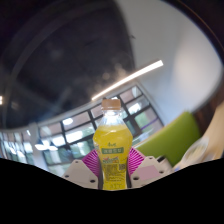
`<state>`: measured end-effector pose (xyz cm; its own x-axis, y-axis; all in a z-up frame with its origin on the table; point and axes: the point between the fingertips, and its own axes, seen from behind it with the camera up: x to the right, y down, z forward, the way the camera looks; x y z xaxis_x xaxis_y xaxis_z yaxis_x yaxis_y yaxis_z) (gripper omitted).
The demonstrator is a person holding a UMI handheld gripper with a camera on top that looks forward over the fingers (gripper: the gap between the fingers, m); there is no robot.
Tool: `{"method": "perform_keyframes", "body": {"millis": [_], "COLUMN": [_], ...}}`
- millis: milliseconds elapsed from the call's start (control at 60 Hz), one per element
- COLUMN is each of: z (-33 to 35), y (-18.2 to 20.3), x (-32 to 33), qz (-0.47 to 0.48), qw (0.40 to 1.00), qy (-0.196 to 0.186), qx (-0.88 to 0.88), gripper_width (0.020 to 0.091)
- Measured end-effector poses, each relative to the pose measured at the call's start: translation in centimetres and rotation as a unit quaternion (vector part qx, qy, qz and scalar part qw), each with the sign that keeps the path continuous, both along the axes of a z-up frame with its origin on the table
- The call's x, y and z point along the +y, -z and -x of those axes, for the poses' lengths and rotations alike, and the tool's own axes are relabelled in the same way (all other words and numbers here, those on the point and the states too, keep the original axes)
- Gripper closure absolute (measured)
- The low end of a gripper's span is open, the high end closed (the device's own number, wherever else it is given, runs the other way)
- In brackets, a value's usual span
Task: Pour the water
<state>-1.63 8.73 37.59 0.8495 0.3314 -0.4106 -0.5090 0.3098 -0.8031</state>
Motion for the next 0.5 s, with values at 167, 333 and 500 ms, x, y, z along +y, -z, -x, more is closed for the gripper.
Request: {"method": "perform_keyframes", "body": {"millis": [167, 333, 500], "z": [-12.1, -18.7, -19.1], "y": [5.2, 20.6, 26.8], "x": [3.5, 8.7, 12.0], "qz": [0.039, 0.163, 0.221], "qw": [0.971, 0.950, 0.938], "qy": [0.155, 0.150, 0.130], "qx": [-0.180, -0.221, -0.233], "gripper_width": [0.0791, 0.0788, 0.0789]}}
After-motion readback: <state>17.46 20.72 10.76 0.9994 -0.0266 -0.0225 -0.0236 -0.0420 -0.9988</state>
